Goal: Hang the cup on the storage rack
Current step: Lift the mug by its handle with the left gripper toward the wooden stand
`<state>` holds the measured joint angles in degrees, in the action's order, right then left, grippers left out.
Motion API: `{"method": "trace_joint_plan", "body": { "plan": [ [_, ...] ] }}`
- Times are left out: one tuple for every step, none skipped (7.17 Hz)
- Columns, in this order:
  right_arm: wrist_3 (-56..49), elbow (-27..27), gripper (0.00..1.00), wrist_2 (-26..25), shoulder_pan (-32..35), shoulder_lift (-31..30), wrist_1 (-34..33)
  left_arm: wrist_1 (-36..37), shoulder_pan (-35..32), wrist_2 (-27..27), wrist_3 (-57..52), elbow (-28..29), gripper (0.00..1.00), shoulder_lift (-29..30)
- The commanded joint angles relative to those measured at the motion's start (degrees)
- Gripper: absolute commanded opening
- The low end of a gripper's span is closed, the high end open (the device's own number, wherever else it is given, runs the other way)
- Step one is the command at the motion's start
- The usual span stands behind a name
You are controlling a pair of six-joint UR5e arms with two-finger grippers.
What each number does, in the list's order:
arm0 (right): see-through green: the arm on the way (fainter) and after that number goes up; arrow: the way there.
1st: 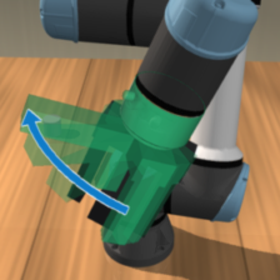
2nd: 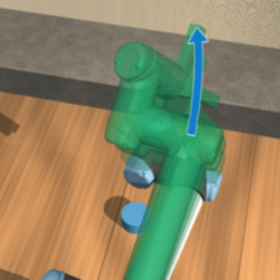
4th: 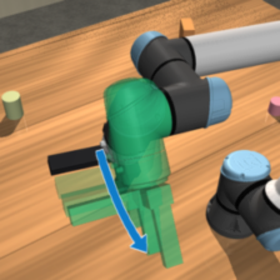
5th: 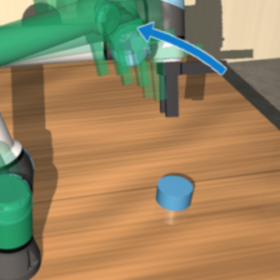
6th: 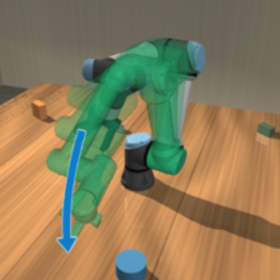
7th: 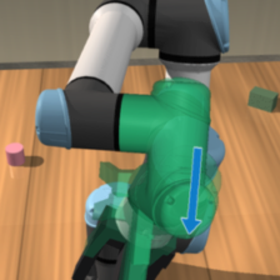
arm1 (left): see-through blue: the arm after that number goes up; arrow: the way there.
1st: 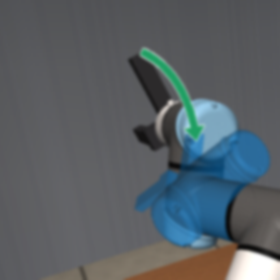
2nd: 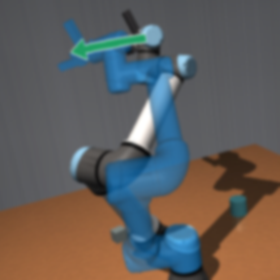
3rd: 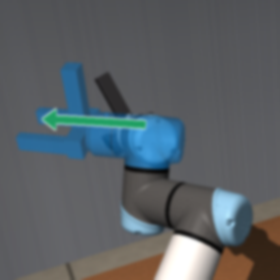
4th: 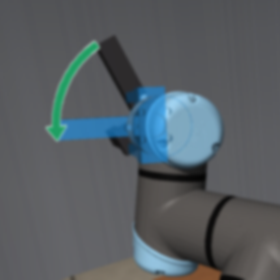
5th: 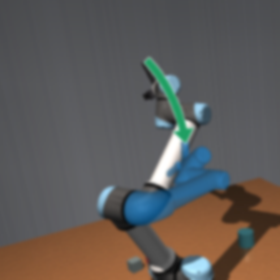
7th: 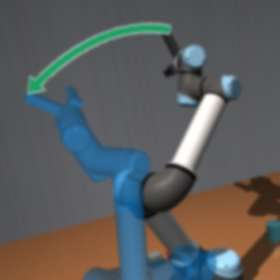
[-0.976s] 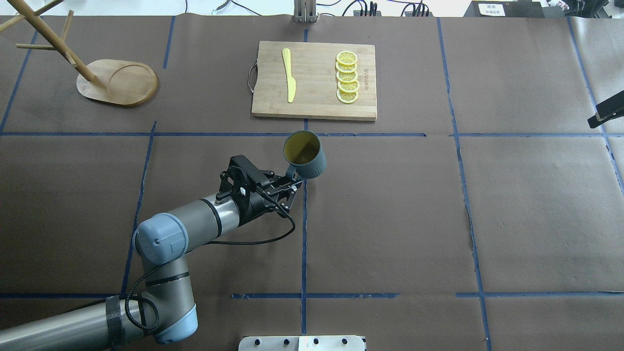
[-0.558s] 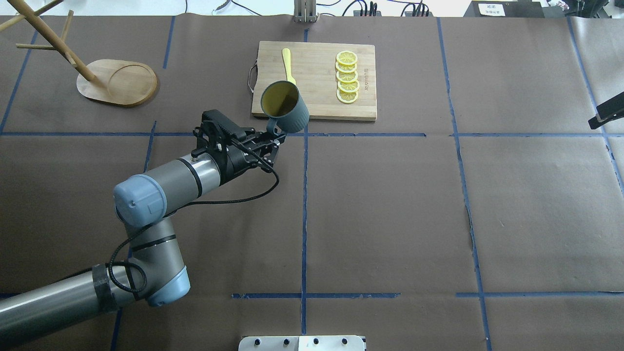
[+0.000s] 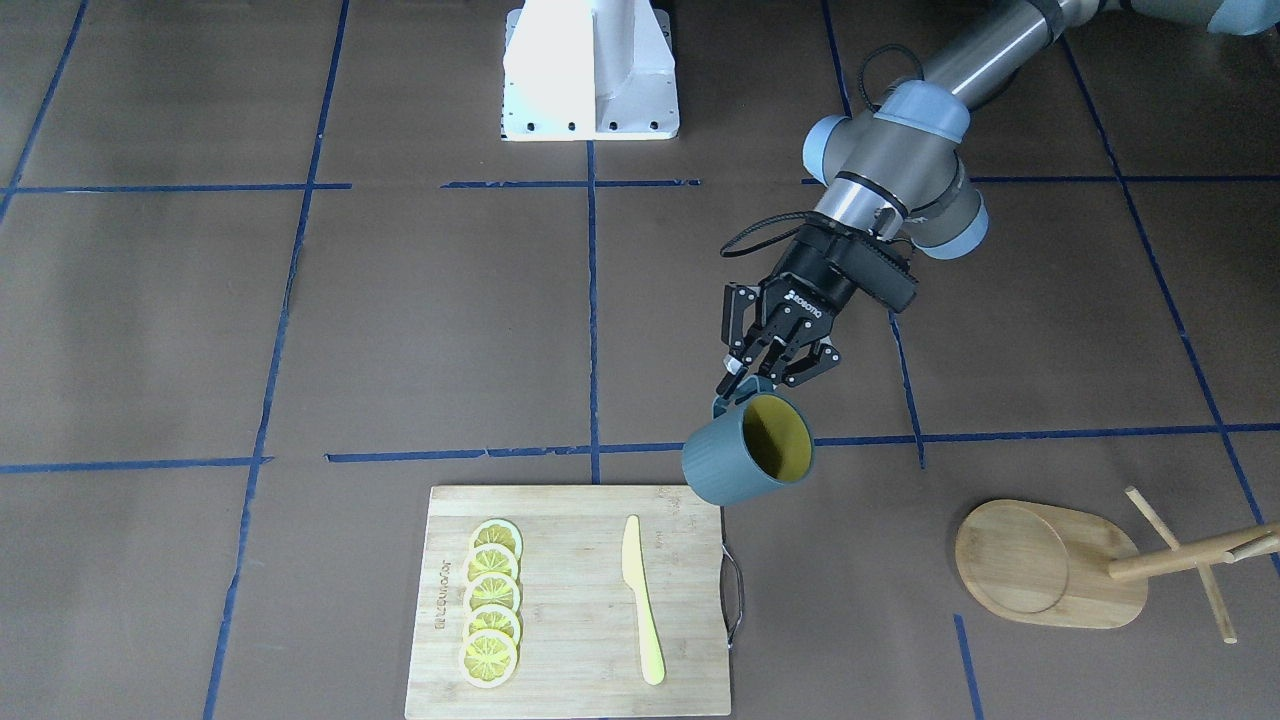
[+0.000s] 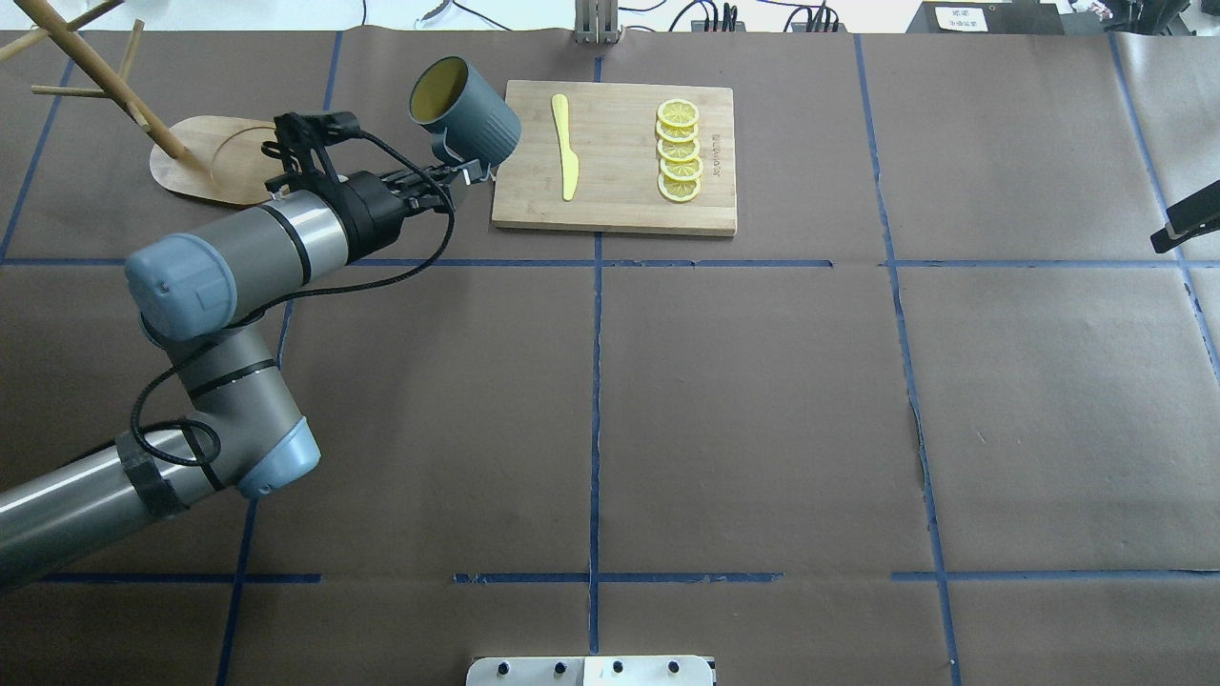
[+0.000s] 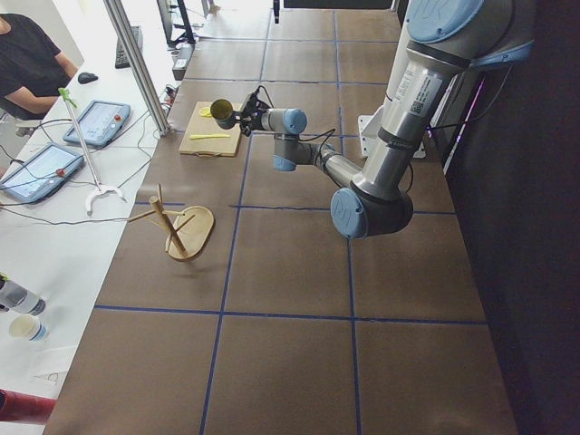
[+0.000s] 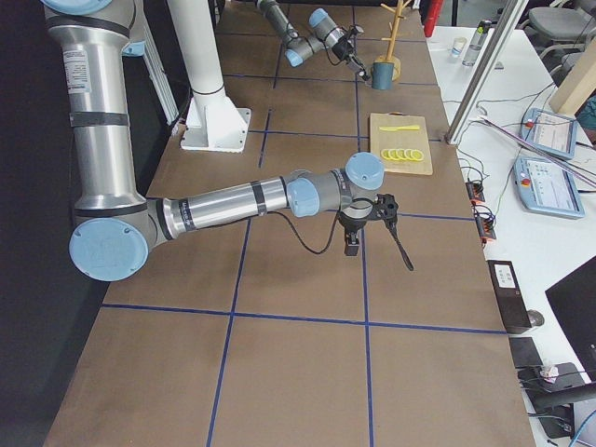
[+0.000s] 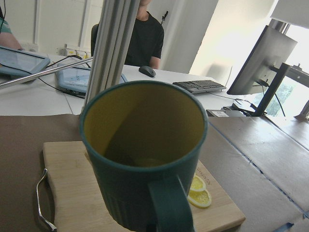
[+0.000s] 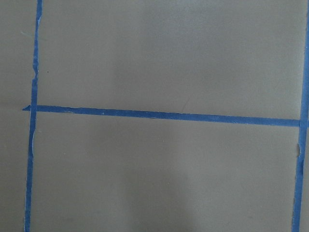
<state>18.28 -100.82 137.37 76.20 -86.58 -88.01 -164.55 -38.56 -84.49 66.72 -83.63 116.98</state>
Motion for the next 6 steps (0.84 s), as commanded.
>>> {"method": "trace_joint_plan", "body": {
  "plan": [
    [0.0,-0.1,1.00,0.0,0.0,0.0,0.0,-0.2,-6.6,-7.3,13.6,0.7,0.00,-1.5],
    [0.0,-0.2,1.00,0.0,0.0,0.1,0.0,-1.7,-8.5,-9.4,21.2,1.6,0.00,-1.8],
    [0.0,-0.3,1.00,0.0,0.0,0.1,0.0,-7.8,-9.4,-9.6,29.1,4.0,0.00,-2.5],
    [0.0,-0.2,1.00,0.0,0.0,0.2,0.0,-13.8,-10.7,-9.5,39.7,6.9,0.00,-2.5],
    [0.0,-0.3,1.00,0.0,0.0,0.2,0.0,-16.7,-12.2,-9.5,44.9,8.2,0.00,-2.6],
    [0.0,-0.4,1.00,0.0,0.0,0.0,0.0,-18.9,-14.3,-9.5,52.9,9.4,0.00,-2.7]
  ]
}}
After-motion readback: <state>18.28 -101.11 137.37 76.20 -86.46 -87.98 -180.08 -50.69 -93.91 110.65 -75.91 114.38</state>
